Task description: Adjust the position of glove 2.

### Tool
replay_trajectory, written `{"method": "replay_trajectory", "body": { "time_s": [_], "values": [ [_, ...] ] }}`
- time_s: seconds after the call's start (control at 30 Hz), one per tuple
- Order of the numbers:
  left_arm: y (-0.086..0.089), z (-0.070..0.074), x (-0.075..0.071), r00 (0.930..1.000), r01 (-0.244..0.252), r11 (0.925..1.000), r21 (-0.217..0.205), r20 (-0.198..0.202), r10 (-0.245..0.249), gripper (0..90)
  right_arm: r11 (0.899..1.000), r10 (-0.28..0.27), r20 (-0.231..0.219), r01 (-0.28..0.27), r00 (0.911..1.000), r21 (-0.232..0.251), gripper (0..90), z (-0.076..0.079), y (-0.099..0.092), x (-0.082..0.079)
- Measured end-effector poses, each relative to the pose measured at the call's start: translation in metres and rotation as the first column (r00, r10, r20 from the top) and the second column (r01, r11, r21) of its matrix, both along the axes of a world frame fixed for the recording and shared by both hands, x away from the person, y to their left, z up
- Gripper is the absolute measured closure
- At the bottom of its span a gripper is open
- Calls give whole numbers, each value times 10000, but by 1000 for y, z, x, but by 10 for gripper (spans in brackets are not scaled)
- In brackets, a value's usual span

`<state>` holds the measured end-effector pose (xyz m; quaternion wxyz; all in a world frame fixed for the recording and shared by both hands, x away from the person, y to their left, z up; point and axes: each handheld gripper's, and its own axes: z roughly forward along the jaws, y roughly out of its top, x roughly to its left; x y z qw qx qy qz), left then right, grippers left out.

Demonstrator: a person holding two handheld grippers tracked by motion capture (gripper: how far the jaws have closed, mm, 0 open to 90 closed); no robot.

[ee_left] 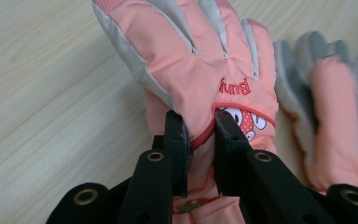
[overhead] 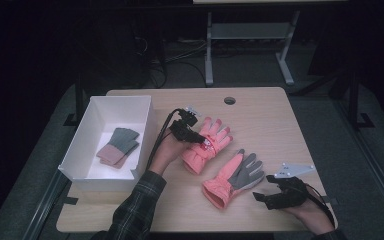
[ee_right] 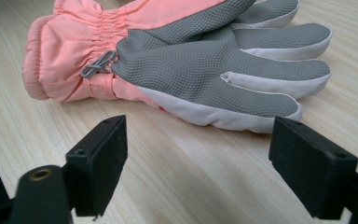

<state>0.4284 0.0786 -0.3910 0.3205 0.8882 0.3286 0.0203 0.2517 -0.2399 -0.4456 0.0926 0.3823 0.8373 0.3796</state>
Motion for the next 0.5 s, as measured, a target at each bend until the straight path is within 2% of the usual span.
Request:
{"method": "replay_trajectory", "body": {
  "time_s": [0.1,0.27,0.5],
  "values": [
    [-2,10,-6,9999,154,9999,8,35,-154,776,9999,-90,12,90,10000,117,260,1,-1,-1],
    [-7,26,-19,9993,304,9992,-263,-201,-309,776,9993,-198,230,191,9995,329,434,5,-2,-3],
    [-17,42,-34,9976,630,9960,-626,-234,-646,775,9995,-199,111,196,9997,234,420,3,-2,-2]
  ]
}}
